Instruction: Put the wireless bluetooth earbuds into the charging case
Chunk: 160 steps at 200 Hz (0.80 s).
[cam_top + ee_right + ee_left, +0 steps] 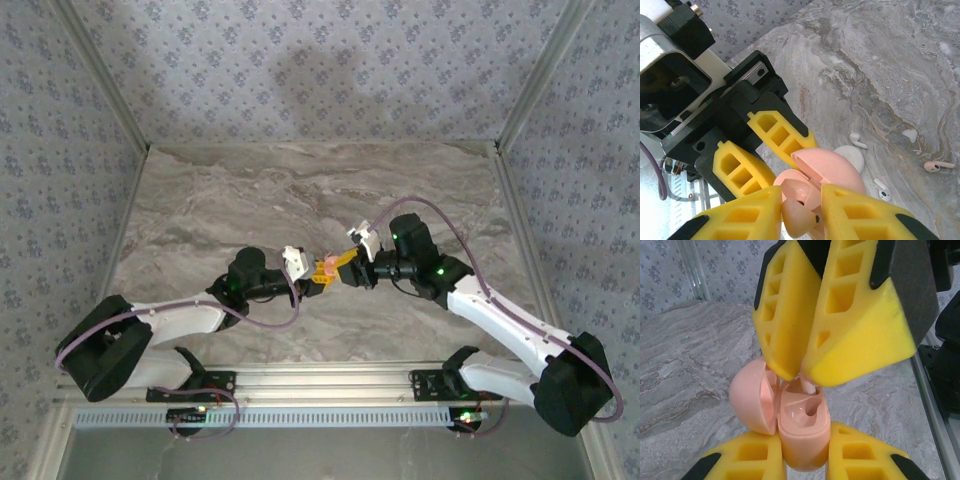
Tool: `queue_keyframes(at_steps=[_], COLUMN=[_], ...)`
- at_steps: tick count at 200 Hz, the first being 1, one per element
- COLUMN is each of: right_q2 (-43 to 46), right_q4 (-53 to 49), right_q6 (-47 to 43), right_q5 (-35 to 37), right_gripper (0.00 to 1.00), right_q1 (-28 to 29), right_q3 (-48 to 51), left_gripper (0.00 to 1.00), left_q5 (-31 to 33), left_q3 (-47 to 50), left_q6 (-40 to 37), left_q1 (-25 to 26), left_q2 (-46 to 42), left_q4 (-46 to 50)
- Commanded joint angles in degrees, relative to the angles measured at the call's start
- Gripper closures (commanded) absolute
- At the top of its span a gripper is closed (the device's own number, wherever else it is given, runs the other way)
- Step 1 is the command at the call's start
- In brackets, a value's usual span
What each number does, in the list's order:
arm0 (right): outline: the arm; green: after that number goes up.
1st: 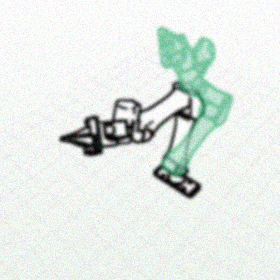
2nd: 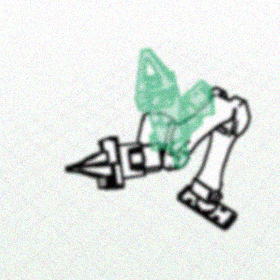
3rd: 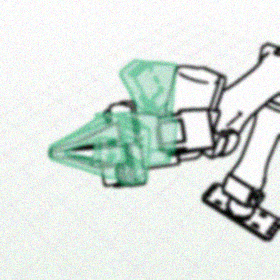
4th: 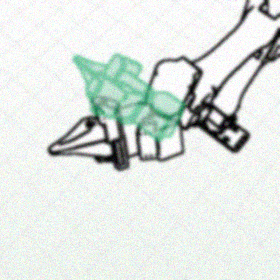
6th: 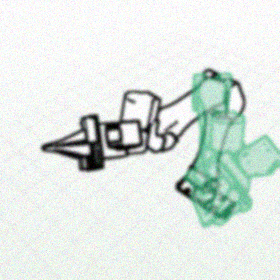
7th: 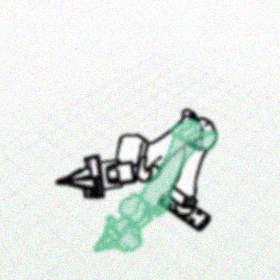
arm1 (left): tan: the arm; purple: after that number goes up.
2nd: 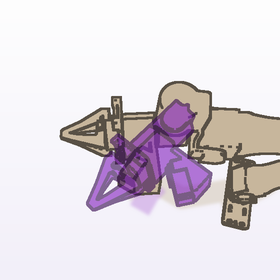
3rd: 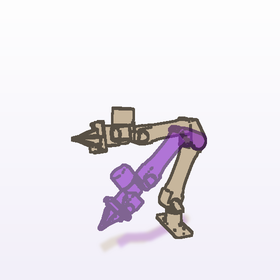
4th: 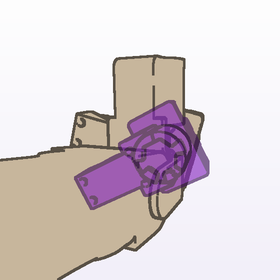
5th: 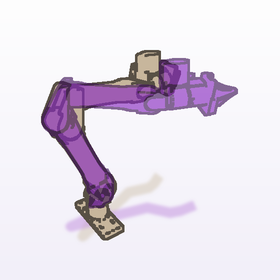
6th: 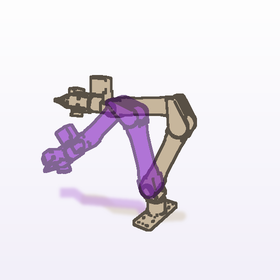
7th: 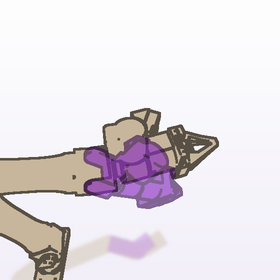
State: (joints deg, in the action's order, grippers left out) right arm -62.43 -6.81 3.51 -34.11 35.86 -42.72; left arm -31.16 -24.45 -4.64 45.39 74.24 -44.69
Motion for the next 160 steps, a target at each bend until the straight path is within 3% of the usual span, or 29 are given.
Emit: queue_keyframes(at_steps=[1, 160], right_q2=[-0.3, 1.7], right_q4=[-3.6, -0.3], right_q6=[-1.3, 1.7], right_q5=[2.1, 3.1], right_gripper=[0.72, 0.51], right_q1=[-0.8, -0.5], right_q3=[-1.8, -2.3], left_gripper=[0.88, 0.88], left_q5=[-3.4, -1.9], left_q3=[-1.1, -1.2], left_q6=[-1.3, -1.6], left_q1=[0.2, 0.2], left_q2=[-2.6, -2.3], left_q4=[-2.9, -2.2])
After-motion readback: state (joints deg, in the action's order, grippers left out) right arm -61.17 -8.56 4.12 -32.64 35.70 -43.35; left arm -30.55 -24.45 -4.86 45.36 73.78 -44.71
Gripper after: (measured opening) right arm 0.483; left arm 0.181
